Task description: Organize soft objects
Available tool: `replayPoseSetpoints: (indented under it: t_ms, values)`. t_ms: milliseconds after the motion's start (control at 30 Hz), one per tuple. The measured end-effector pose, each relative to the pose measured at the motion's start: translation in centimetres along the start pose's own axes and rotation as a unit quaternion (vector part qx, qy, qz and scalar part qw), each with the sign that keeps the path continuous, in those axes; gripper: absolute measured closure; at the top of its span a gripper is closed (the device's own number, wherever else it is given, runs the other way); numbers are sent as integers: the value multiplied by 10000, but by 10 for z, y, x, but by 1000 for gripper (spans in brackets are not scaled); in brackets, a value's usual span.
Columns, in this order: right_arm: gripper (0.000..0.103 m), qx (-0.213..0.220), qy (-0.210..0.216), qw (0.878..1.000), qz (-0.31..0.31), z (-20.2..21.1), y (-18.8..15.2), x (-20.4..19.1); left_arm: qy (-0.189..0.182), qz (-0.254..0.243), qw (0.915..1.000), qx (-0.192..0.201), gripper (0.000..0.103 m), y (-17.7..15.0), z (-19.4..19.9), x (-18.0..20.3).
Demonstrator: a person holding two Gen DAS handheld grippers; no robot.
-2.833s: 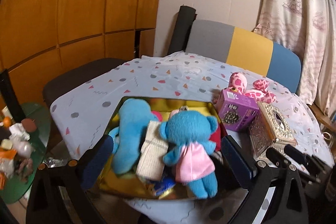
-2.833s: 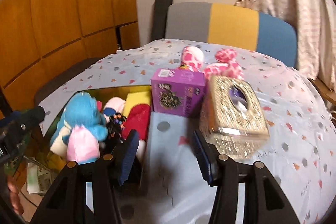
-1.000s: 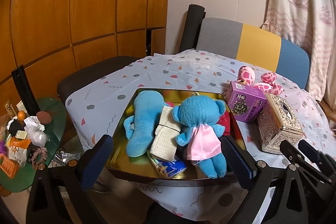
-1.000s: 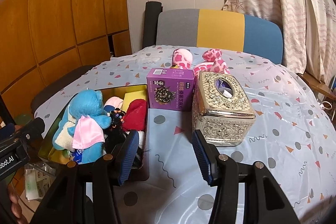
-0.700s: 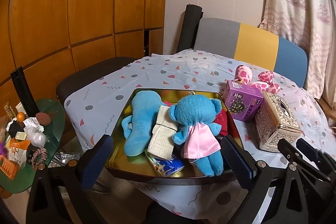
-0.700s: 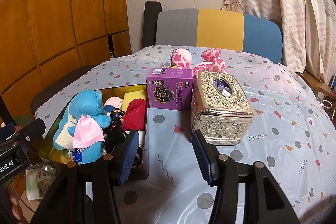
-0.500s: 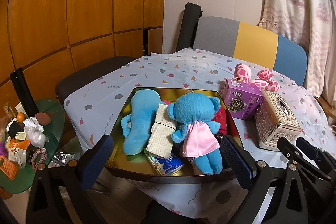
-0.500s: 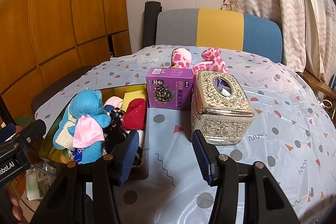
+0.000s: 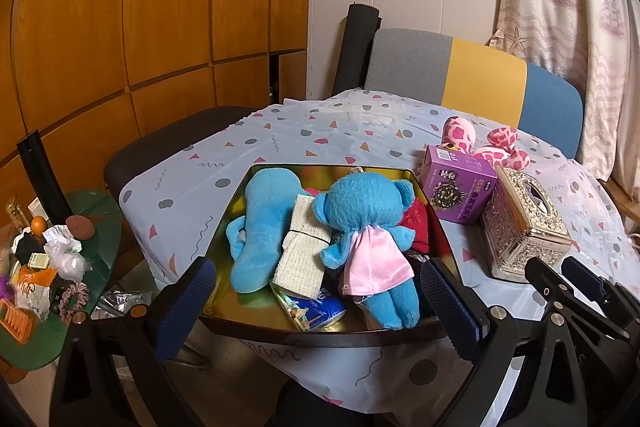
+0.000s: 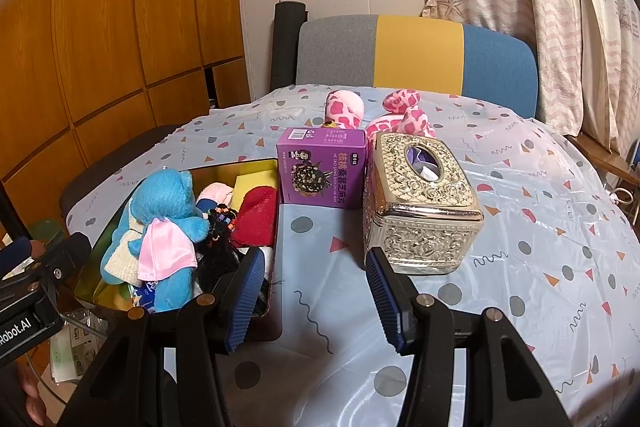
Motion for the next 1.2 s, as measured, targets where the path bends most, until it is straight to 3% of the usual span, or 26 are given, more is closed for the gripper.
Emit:
replayPoseSetpoints:
  t_ms: [1200]
  values:
    - [50, -31, -39, 10000, -24, -1, -2, 5, -32, -196, 9998, -92, 0, -6, -3, 9]
Point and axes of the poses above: each gripper's, at about its wrist camera, not at the fingertips, and z roughly against the way its jaws point, x to its right, y to its top, the point moved 10 cm from there along -z, roughly the way its jaws point
